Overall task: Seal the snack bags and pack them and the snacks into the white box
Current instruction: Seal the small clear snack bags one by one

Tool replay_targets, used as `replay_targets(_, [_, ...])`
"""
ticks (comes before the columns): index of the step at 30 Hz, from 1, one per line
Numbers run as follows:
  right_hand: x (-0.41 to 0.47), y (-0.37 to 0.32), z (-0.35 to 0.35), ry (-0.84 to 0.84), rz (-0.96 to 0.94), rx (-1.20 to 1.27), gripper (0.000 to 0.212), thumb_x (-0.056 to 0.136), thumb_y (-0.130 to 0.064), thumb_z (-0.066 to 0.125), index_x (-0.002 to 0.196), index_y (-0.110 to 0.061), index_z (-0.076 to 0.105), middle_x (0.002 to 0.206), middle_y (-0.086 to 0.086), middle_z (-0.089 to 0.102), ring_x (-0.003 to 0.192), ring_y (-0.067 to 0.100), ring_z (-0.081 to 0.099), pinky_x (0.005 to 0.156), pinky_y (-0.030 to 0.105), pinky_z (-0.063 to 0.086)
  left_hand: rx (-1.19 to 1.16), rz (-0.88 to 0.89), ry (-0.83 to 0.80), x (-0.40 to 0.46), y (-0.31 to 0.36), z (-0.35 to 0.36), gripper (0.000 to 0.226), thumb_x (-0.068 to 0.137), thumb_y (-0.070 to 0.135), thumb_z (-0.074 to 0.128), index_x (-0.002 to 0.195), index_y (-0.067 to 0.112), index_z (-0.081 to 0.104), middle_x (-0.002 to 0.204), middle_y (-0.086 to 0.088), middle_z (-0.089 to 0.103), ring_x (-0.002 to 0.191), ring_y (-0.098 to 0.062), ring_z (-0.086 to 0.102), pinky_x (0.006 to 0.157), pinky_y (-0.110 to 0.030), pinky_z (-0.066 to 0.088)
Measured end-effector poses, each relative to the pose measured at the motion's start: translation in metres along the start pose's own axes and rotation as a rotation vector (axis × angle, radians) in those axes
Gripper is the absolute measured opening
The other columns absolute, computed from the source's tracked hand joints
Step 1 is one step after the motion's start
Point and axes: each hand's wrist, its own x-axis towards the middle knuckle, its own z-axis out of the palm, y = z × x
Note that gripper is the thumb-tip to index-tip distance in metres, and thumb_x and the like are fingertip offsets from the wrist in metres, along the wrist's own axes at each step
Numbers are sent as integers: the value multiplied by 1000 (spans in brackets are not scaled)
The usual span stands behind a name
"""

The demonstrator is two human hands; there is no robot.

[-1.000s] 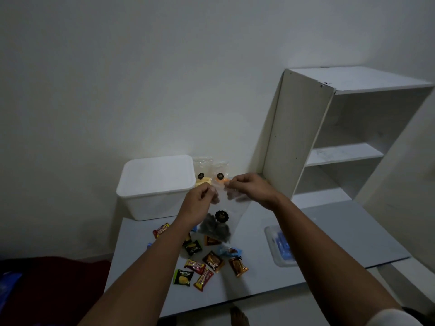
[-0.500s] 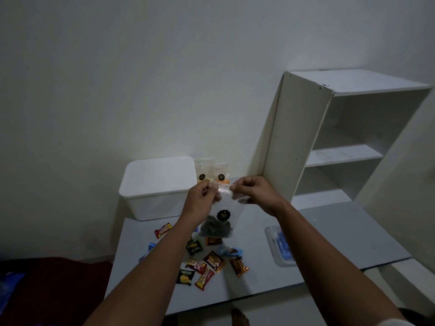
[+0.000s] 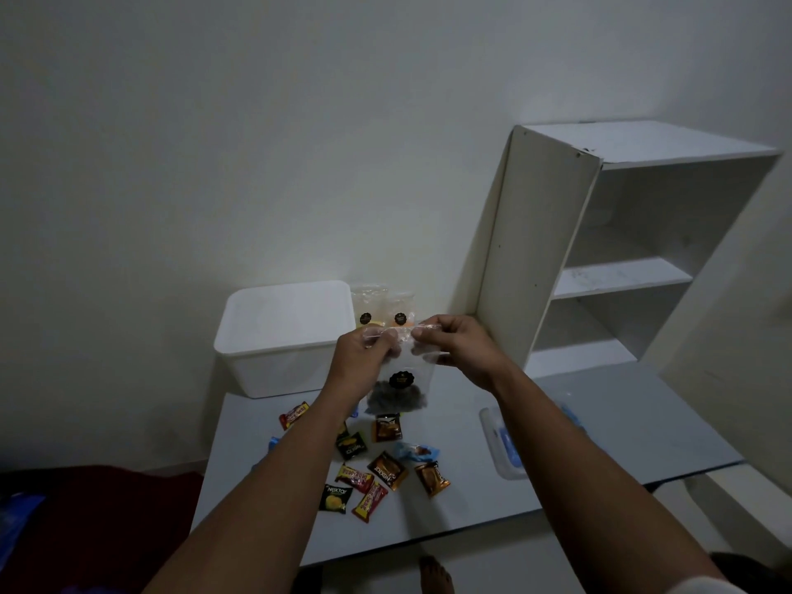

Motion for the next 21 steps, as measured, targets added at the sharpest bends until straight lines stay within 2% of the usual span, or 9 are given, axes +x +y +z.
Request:
replay_targets(4, [-3,0,-3,27,-4,47,27,92,-27,74,103,-3,71,95,9,77,93,22,75,87,38,51,-63,-22,59,2,-1,1,16,97,20,65,96,8,75,79,-2,74,74,-11,68,73,-22,54])
replay_targets(7, [-5,0,-5,47,-24,51,16,94,-25,72,89,-11,65,91,6,76,93,22,75,85,36,51,-103,-46,72,3,-5,1,13,96,22,67,91,13,75,78,-2,75,76,-15,70,78,-29,57])
replay_targets(11, [-1,2,-6,107,-62,56,18,94,-21,72,81,-14,61,82,7,74,87,22,75,79,32,54,-132,-54,45,5,-7,3,20,98,22,63,87,12,76,82,-6,78,80,-20,73,82,-36,58])
replay_targets(15, [-1,3,-11,139,-49,92,17,92,-21,74,81,-13,64,84,12,75,87,26,73,78,33,55,-150,-70,24,6,-6,3,27,104,16,51,90,10,73,88,-9,76,80,-19,71,79,-33,57])
replay_targets(21, [-5,4,-11,104,-62,60,8,90,-19,75,90,-12,74,89,13,77,86,22,74,80,34,54,-36,10,-32,5,-9,8,28,105,22,51,90,19,73,81,0,76,73,-8,70,75,-26,56])
